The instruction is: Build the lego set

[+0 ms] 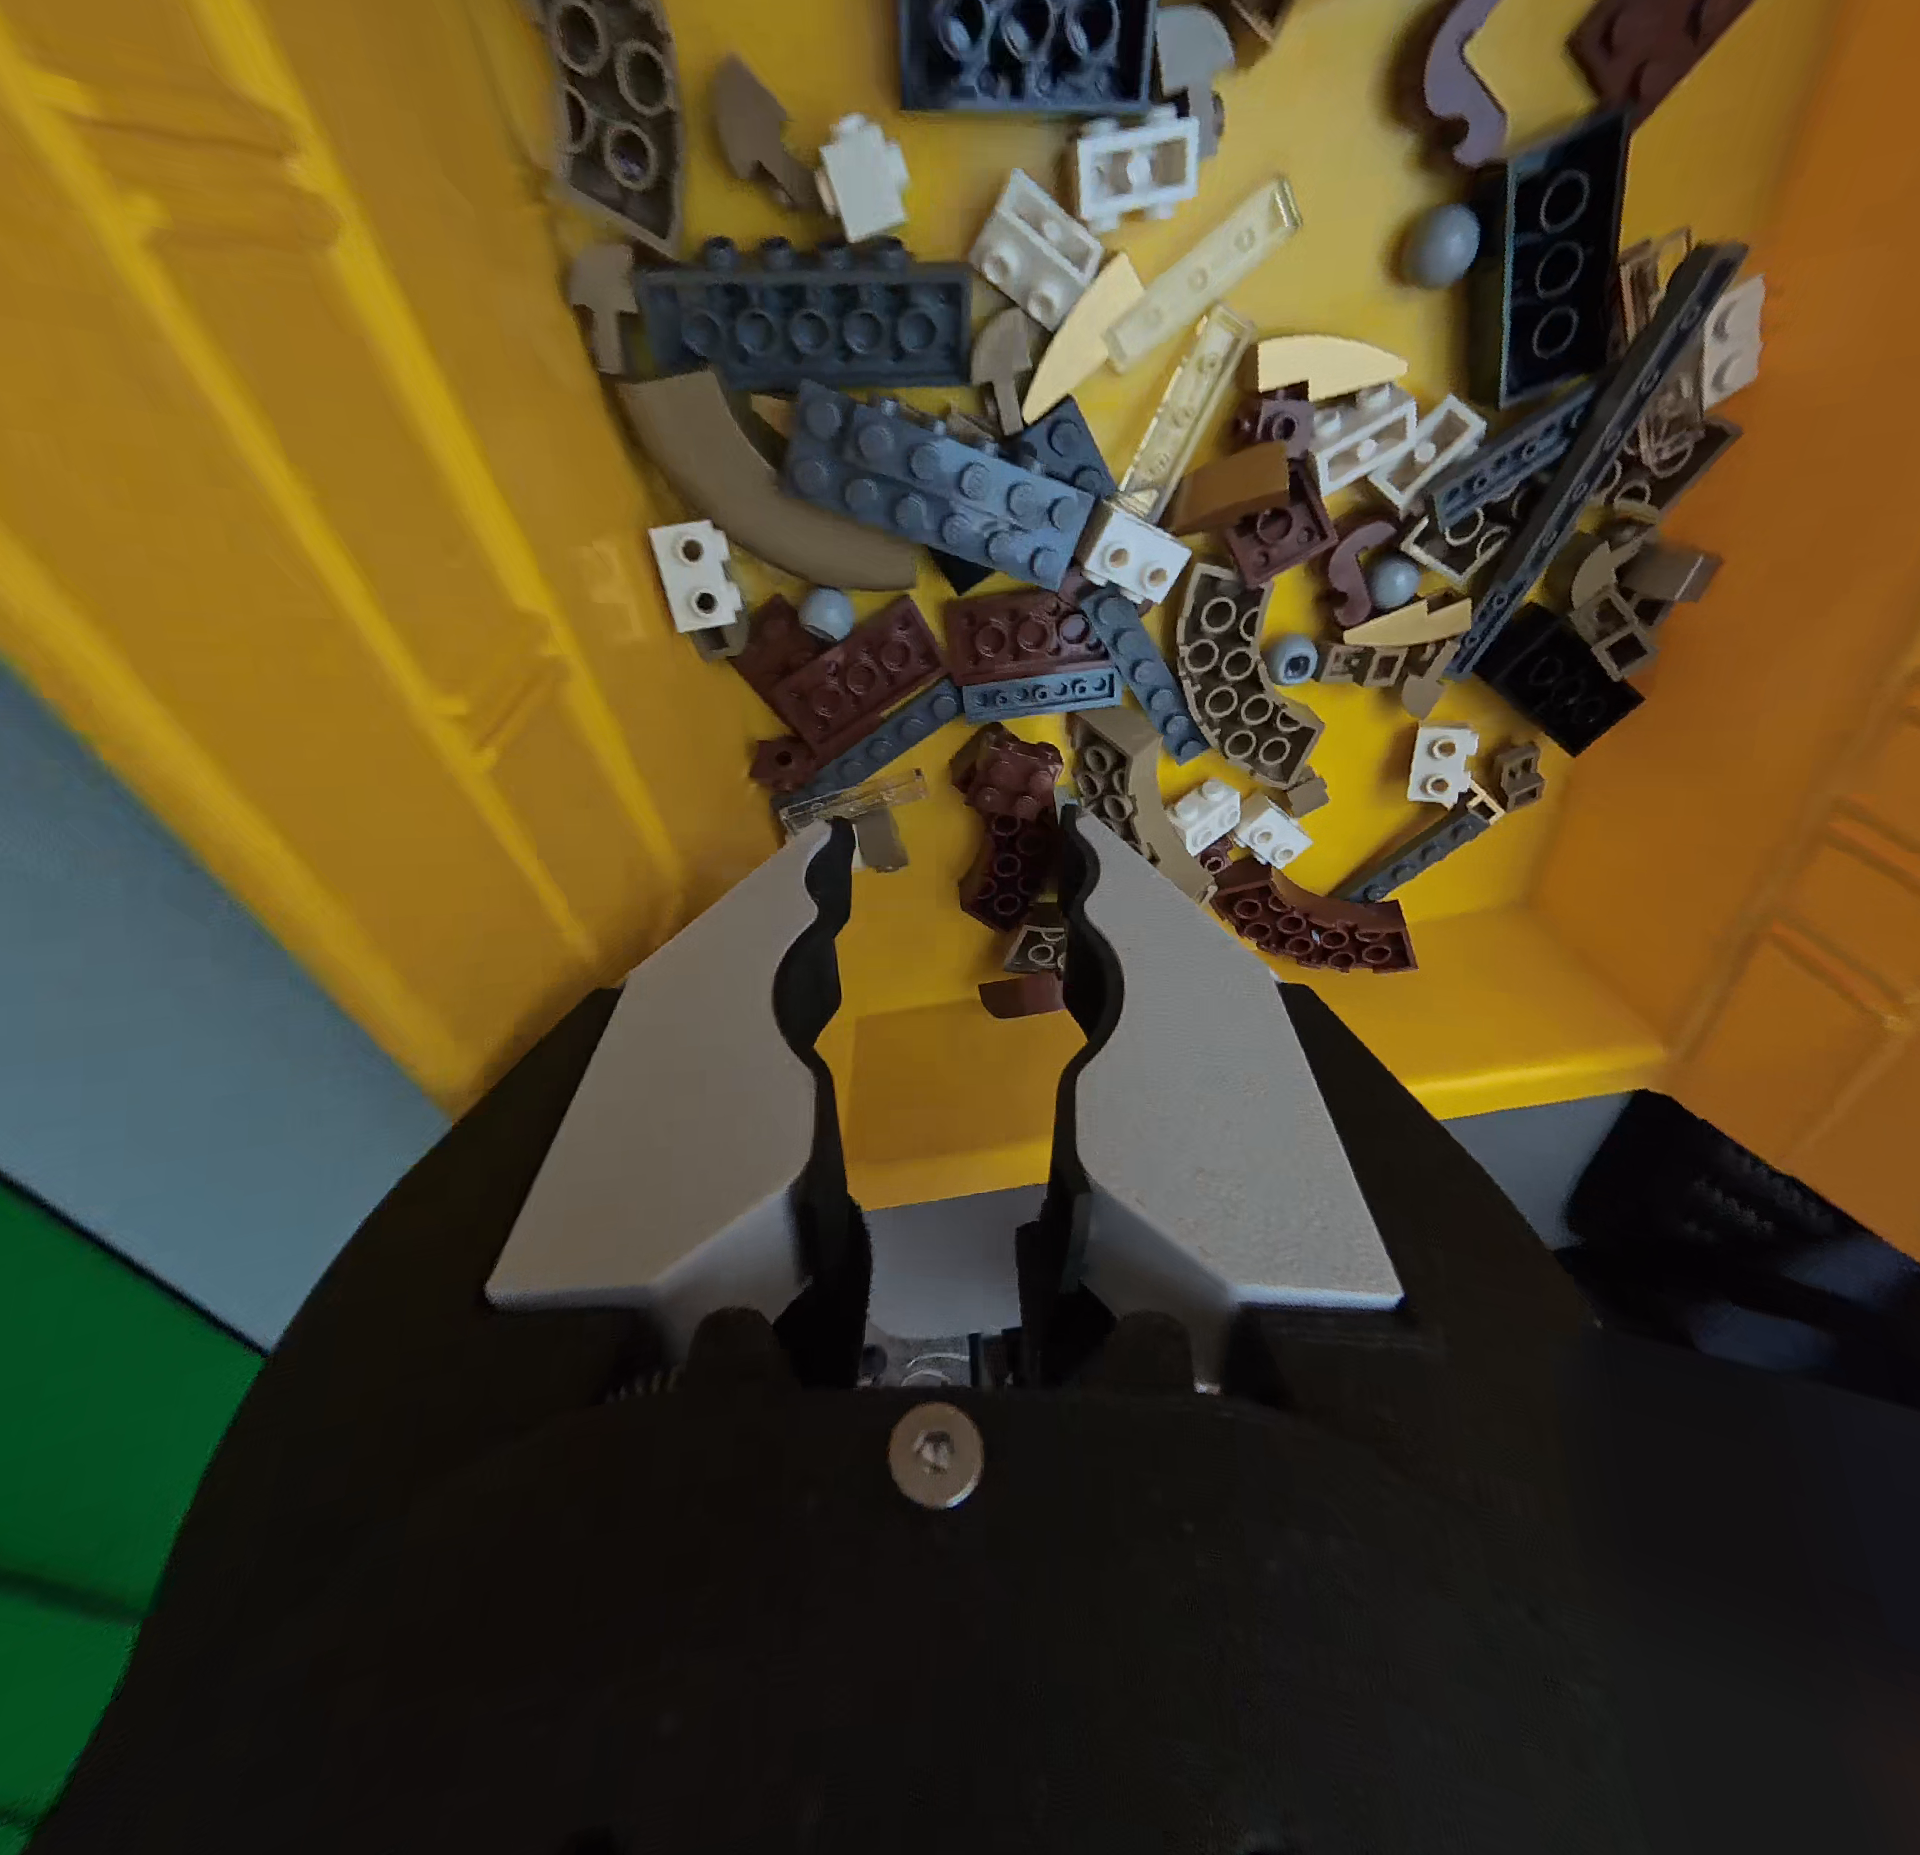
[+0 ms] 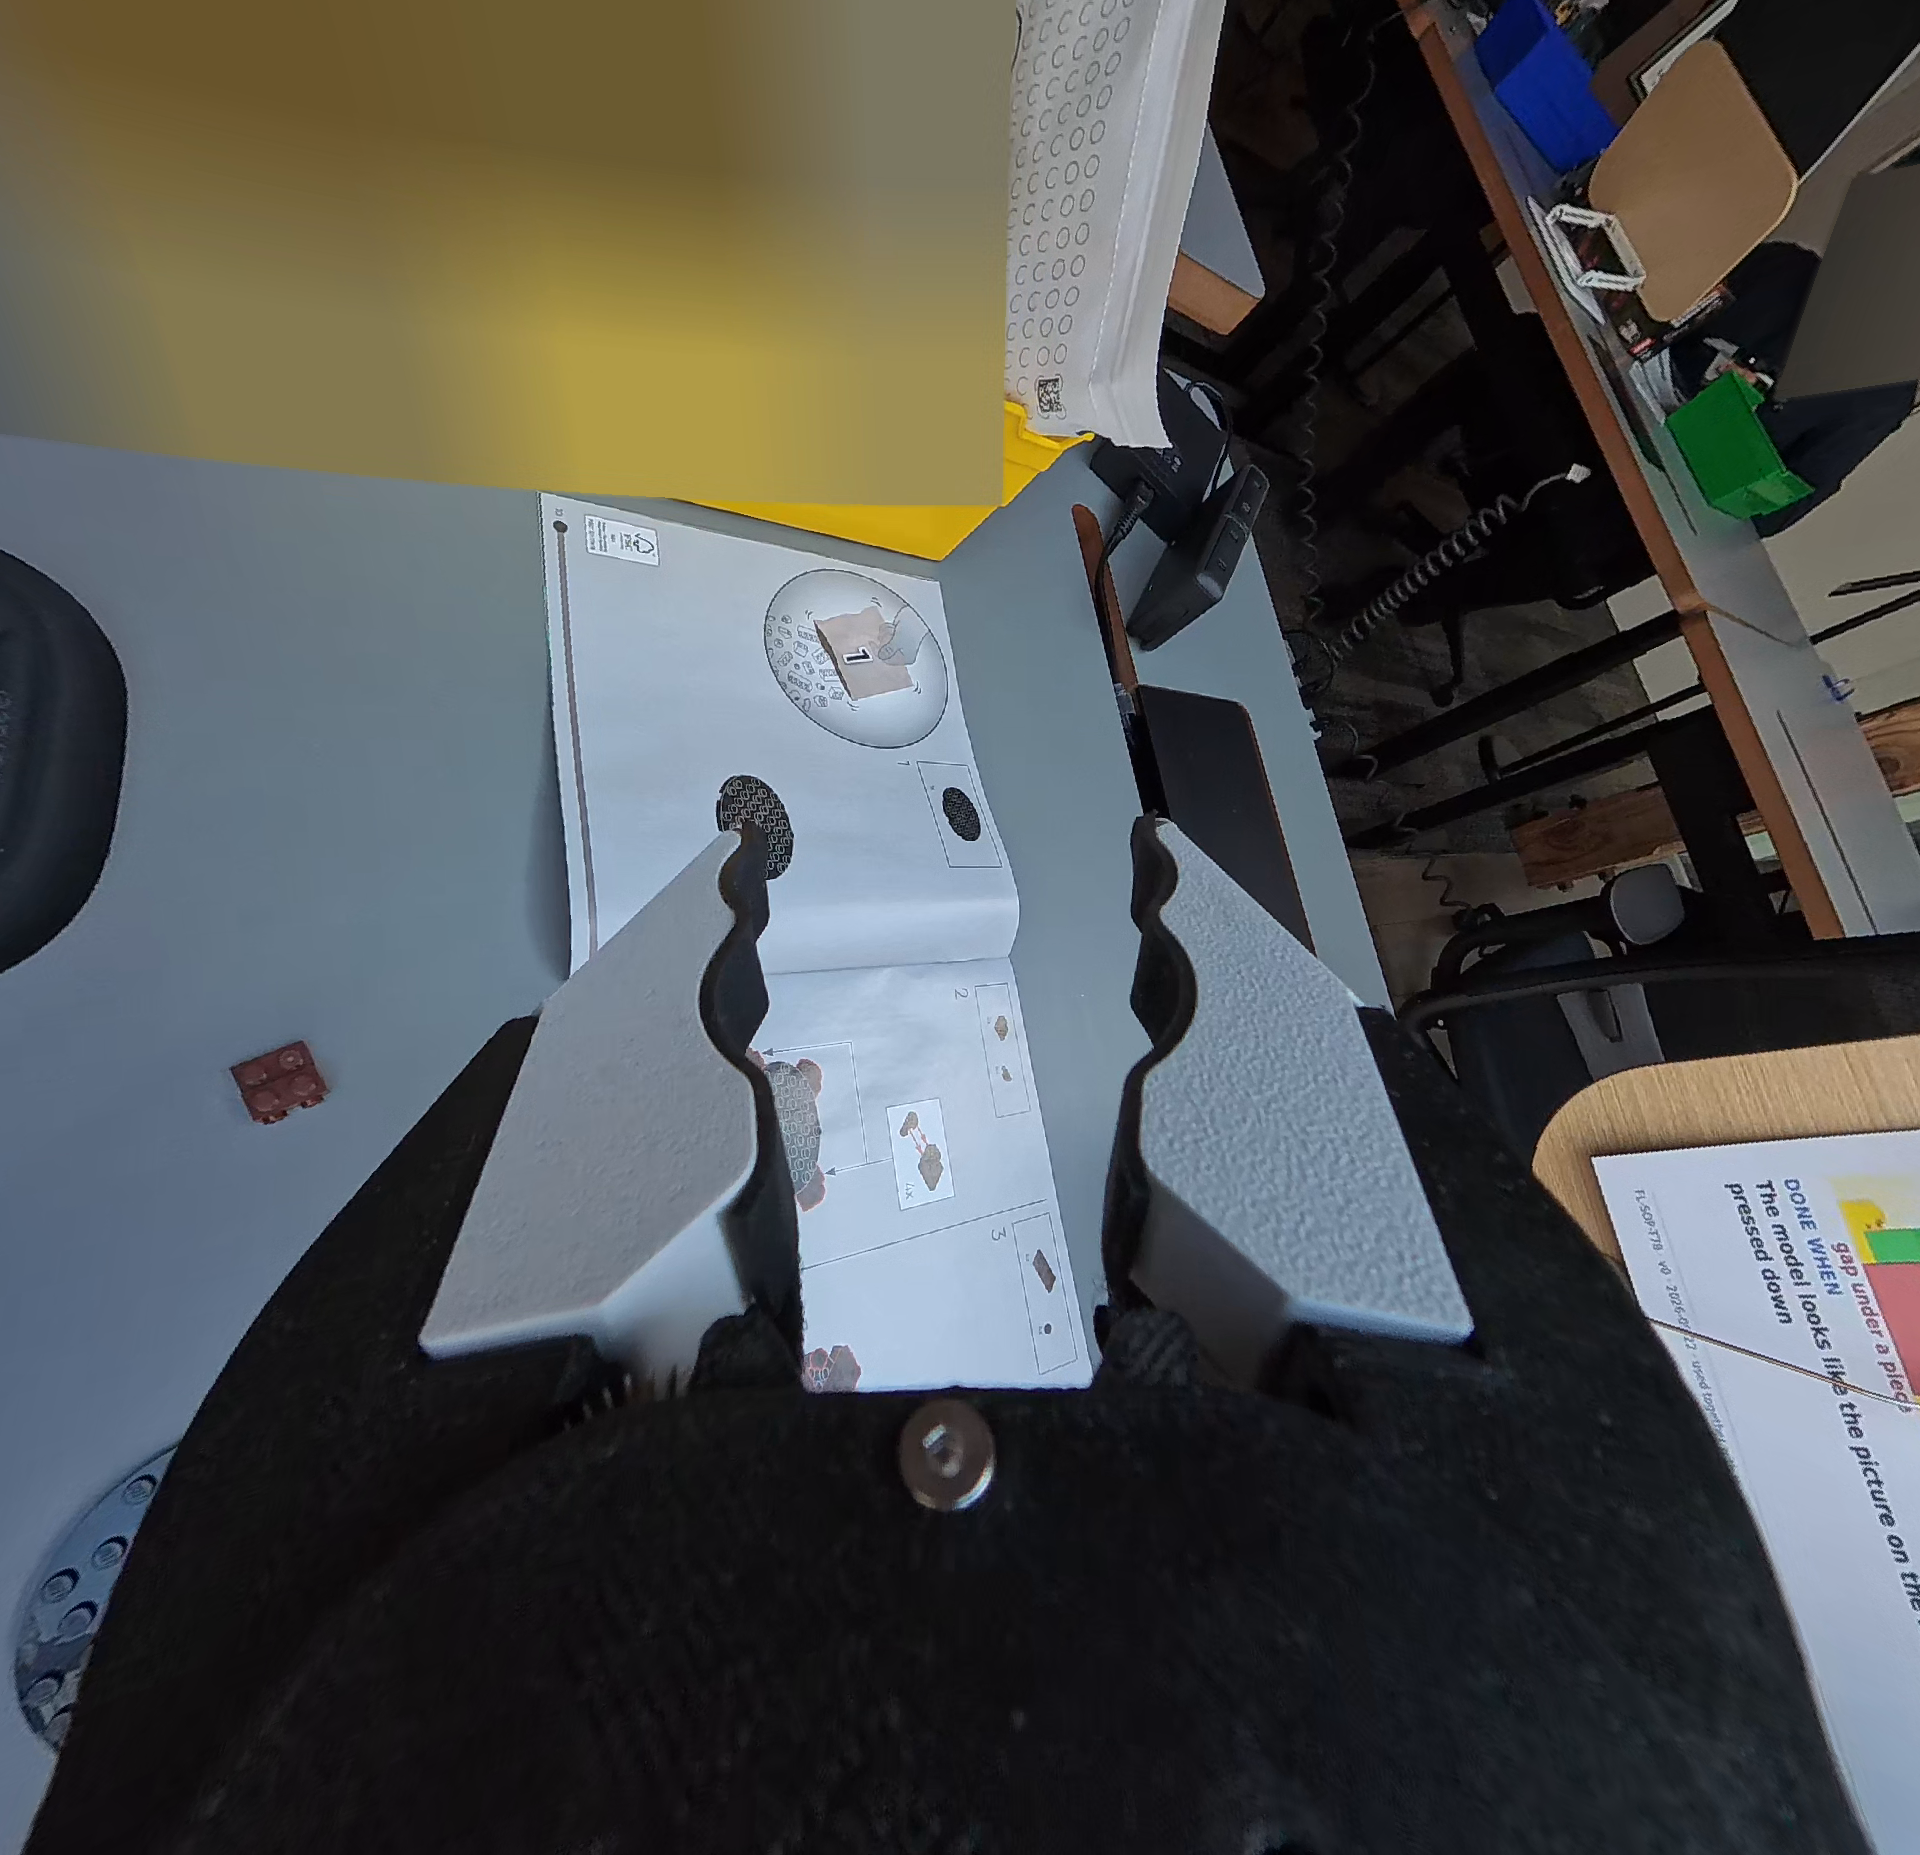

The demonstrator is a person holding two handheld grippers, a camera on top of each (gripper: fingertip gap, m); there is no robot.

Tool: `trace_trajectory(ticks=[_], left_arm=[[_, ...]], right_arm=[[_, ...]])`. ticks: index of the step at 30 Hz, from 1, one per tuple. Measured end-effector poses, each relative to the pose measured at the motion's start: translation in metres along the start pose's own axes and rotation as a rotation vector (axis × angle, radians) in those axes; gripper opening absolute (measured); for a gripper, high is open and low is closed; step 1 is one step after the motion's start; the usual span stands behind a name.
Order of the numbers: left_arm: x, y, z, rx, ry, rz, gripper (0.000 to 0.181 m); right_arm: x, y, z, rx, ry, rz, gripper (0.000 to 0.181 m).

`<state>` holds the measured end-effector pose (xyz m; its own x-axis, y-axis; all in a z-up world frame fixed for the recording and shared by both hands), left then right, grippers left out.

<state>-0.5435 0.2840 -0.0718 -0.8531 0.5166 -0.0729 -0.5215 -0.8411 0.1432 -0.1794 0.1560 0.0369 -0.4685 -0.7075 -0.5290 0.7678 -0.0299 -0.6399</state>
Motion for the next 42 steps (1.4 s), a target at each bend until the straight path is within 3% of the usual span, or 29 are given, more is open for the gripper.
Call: trace_trajectory(ticks=[3,16,21,24,28,33,42], left_arm=[[0.005,-0.005,0.004,-0.047,0.016,0.041,0.037],[0.004,-0.018,-0.012,0.019,-0.061,0.011,0.036],[-0.001,-0.022,-0.016,0.026,-0.029,-0.023,0.031],[-0.019,-0.025,-0.016,0.009,0.114,-0.083,0.023],[-0.016,-0.033,-0.009,-0.053,0.047,-0.089,0.021],[0.001,-0.043,0.003,-0.171,0.004,0.003,0.03],[0.002,-0.05,-0.004,-0.162,0.0,0.011,0.04]], right_arm=[[0.001,0.0,-0.001,0.004,-0.003,0.003,0.071],[0.002,0.001,-0.001,0.008,-0.007,0.013,0.071],[0.001,0.002,-0.001,0.012,-0.006,0.016,0.071],[0.001,0.001,-0.001,0.008,-0.007,0.013,0.071],[0.002,0.002,-0.002,0.013,-0.007,0.017,0.071],[0.001,0.002,-0.002,0.015,-0.006,0.019,0.071],[0.002,0.002,-0.003,0.021,-0.009,0.025,0.071]])
Point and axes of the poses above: each gripper's, where its closed fingertips meet, z back along the fingers, y out of its underside, x = y × z across the jaws, the point moved 6 cm from there along z, back along the fingers, and after that the axes turned 4 degrees about x, right-handed, at the moved point
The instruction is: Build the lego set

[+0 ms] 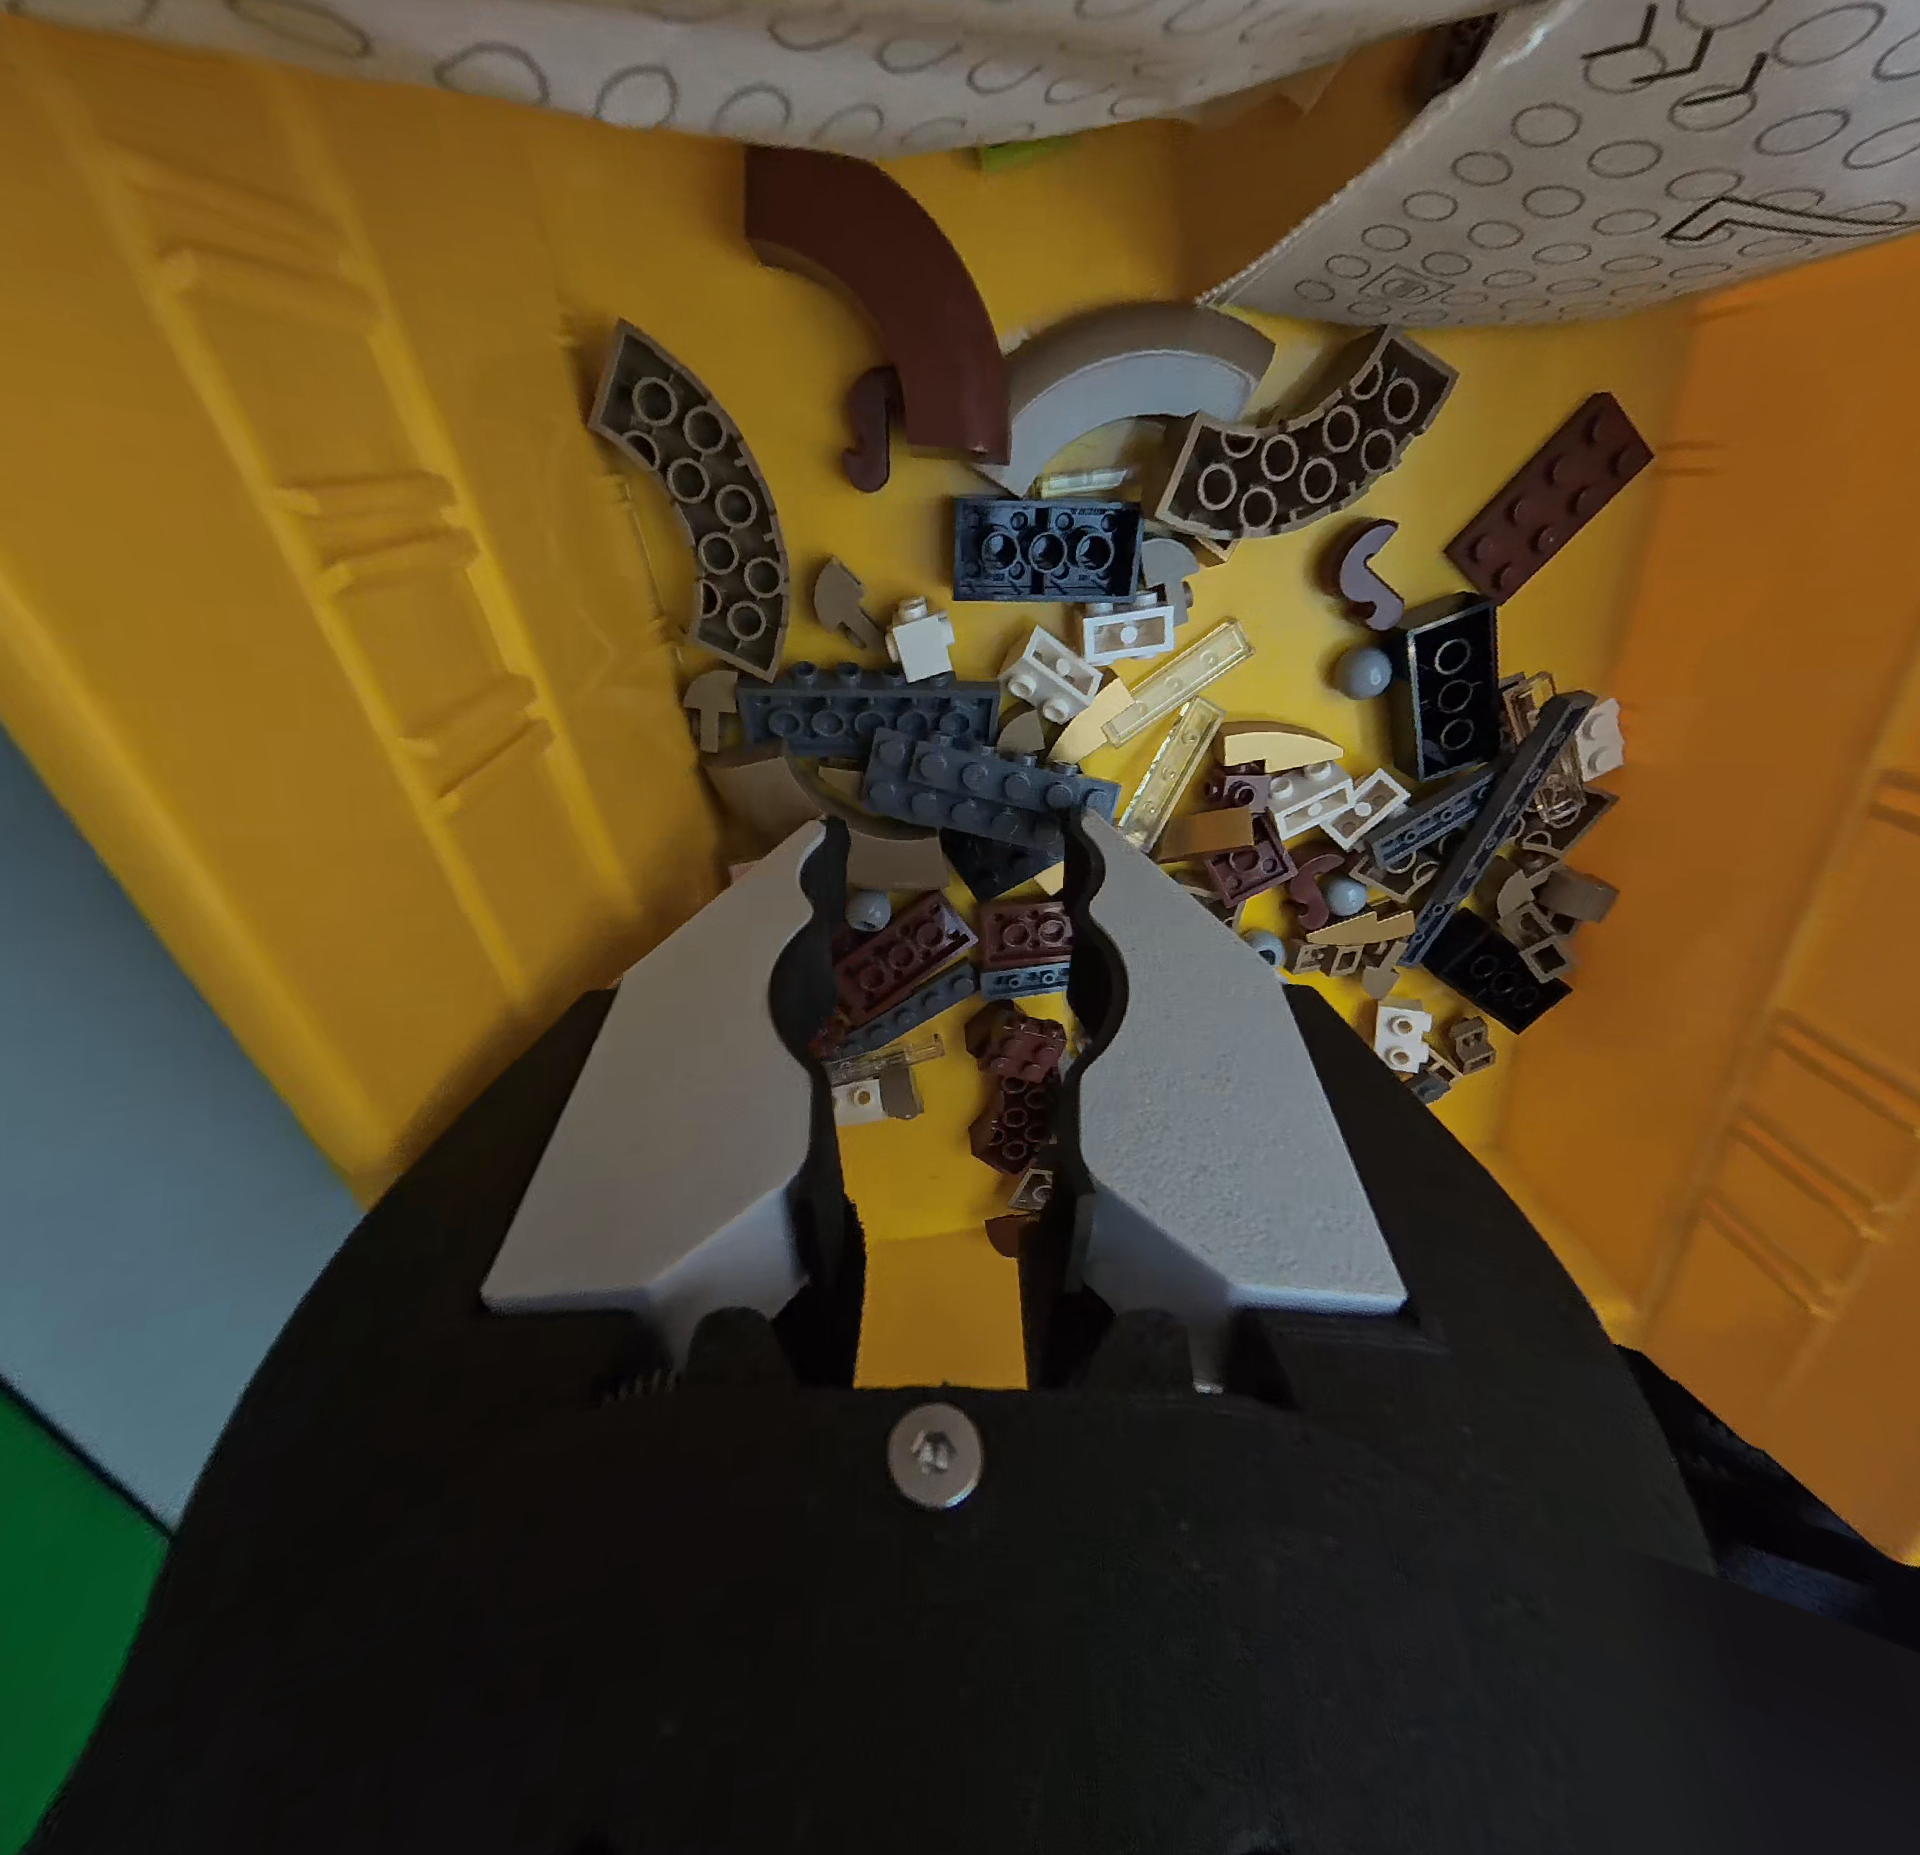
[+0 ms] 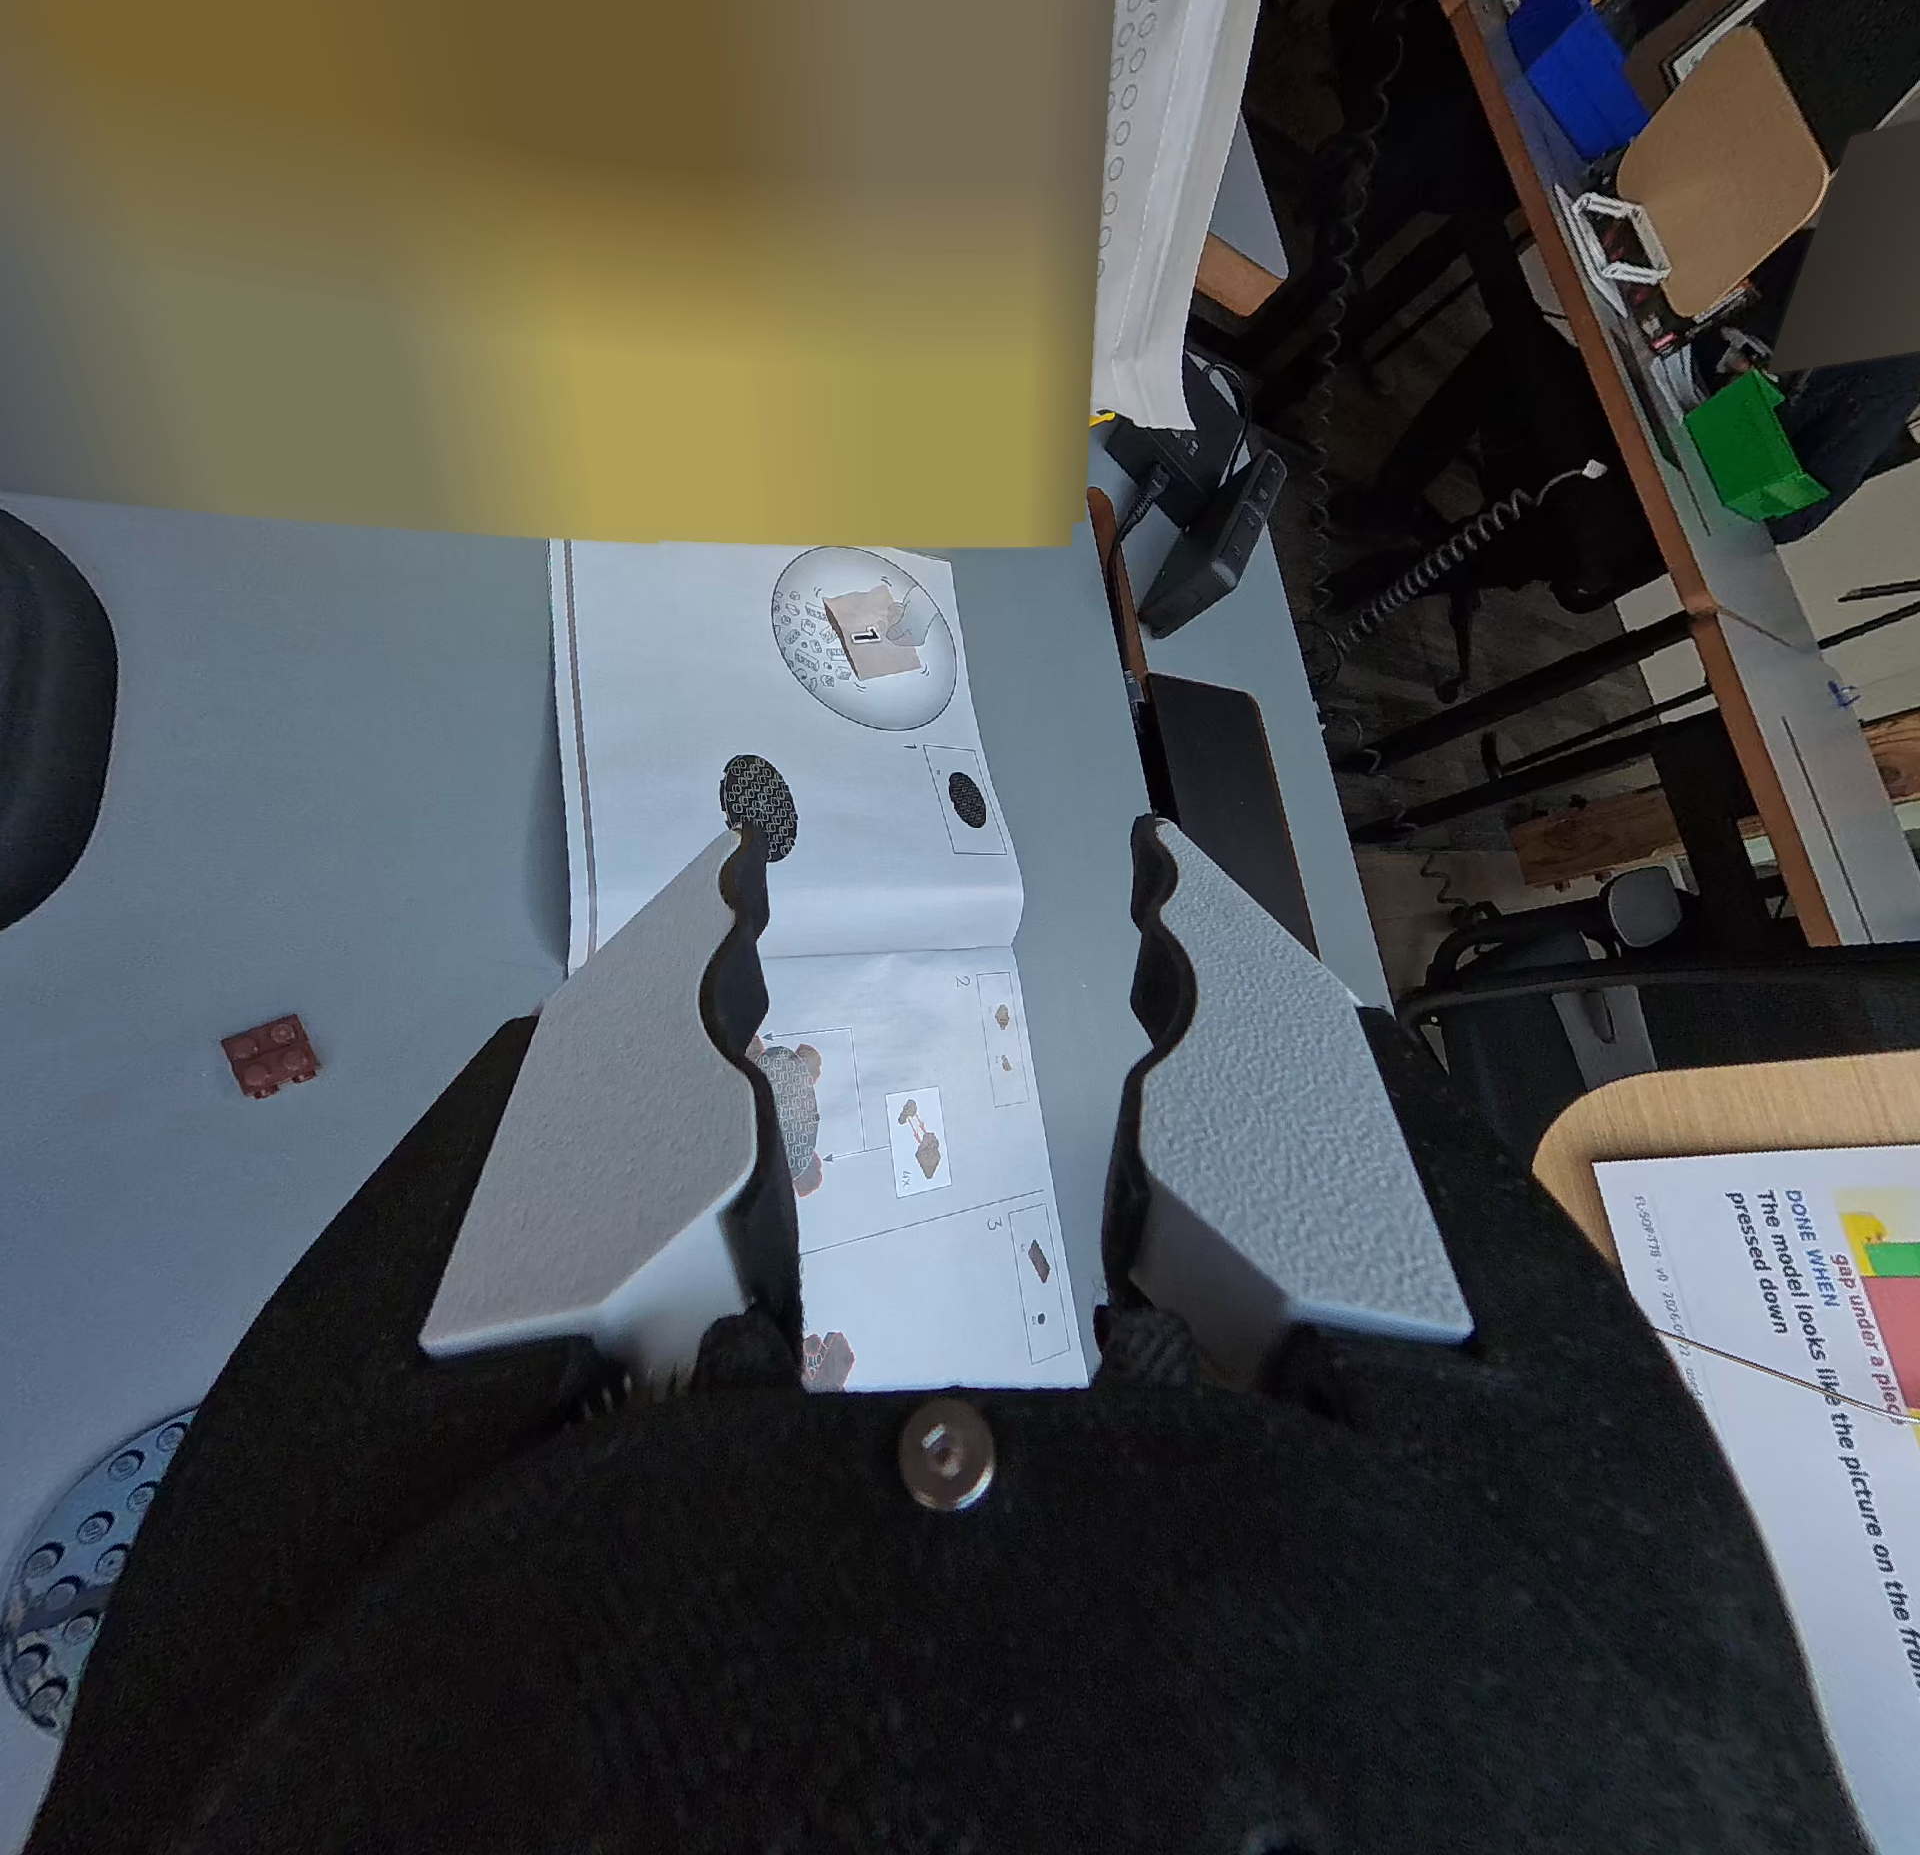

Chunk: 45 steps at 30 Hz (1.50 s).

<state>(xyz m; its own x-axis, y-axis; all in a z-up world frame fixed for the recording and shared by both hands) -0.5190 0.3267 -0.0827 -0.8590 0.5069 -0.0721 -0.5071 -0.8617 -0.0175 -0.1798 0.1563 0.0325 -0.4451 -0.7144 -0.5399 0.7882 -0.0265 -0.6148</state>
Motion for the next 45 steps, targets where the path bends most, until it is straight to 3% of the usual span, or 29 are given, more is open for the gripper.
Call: trace_trajectory(ticks=[5,8,13,21,26,30,37,39,45], left_arm=[[-0.015,0.001,-0.003,0.019,0.096,-0.052,0.038],[-0.013,-0.004,0.0,-0.017,0.052,-0.06,0.03],[-0.003,-0.012,0.011,-0.114,0.029,0.01,0.047],[0.009,-0.02,0.026,-0.212,-0.144,-0.042,0.04],[0.01,-0.019,0.02,-0.159,-0.256,-0.13,0.045],[0.003,-0.022,0.011,-0.143,-0.185,-0.122,0.046],[0.006,-0.029,0.0,-0.148,-0.184,-0.138,0.026],[0.003,-0.029,-0.002,-0.147,-0.154,-0.151,0.007],[-0.001,-0.019,0.0,-0.097,-0.125,-0.159,0.006]], right_arm=[[-0.001,0.0,0.001,-0.005,0.003,-0.002,0.071],[-0.001,0.0,0.0,-0.002,0.004,-0.001,0.071],[0.0,0.0,0.0,0.004,0.006,0.006,0.071],[0.0,0.001,0.0,0.013,0.013,0.018,0.071],[-0.001,0.001,0.0,0.014,0.015,0.019,0.071],[-0.001,0.001,0.0,0.016,0.016,0.021,0.071],[-0.001,0.002,0.0,0.021,0.019,0.027,0.071],[-0.001,0.003,0.0,0.024,0.02,0.029,0.071],[-0.002,0.003,0.002,0.021,0.024,0.03,0.071]])
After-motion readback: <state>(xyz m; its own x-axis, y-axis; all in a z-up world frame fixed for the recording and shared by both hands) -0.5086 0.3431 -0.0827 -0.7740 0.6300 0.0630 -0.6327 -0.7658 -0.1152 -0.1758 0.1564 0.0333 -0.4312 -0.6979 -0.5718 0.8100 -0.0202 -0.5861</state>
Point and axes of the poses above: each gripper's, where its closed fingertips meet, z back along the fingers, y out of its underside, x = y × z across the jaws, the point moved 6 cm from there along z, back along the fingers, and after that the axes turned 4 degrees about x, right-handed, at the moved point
